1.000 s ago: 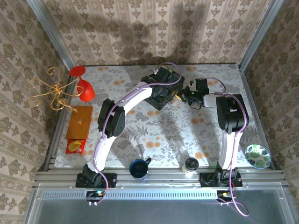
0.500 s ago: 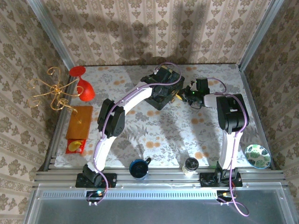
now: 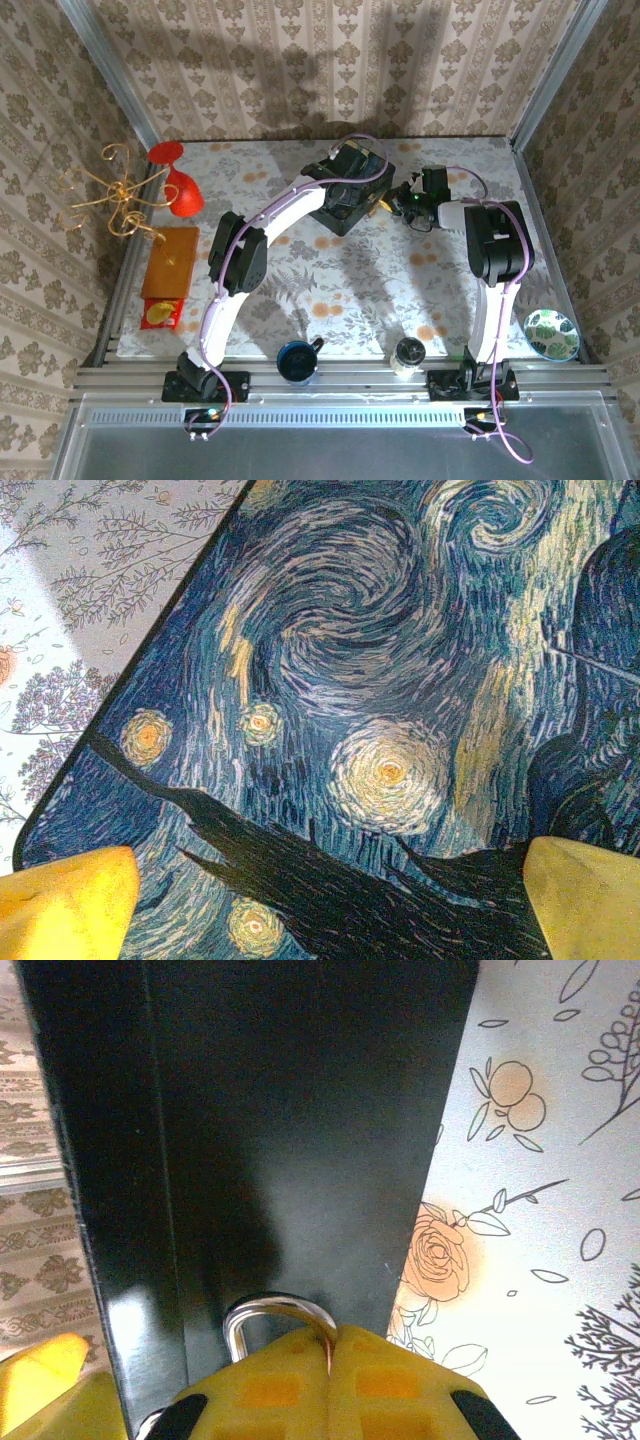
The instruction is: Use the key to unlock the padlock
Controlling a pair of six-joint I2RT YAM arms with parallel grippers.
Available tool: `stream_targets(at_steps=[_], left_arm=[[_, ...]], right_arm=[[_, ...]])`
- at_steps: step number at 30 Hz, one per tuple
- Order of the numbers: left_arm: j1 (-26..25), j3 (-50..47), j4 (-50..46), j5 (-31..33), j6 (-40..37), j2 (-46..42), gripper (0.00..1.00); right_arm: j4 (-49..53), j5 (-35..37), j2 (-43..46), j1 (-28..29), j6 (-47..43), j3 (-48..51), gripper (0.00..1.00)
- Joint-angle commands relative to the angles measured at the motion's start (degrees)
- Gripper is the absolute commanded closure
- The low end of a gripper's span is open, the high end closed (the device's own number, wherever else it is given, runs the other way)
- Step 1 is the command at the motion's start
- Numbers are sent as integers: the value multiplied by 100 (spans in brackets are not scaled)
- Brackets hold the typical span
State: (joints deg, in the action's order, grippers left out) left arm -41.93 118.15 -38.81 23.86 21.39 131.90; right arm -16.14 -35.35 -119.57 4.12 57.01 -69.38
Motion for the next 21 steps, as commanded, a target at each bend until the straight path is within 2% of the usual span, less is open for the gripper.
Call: stream_targets(at_steps=[1,15,21], left_arm=[[65,-299,-1024,9,-100,231,0],[74,-305,-1023,5,-108,220,0],[76,-302,-1013,-3,-118,196,0]], right_arm=[[-64,160,32,-52,96,30,100],[-43,151,54,-60,80,30,100],[490,234,332,-60,-358,72,100]])
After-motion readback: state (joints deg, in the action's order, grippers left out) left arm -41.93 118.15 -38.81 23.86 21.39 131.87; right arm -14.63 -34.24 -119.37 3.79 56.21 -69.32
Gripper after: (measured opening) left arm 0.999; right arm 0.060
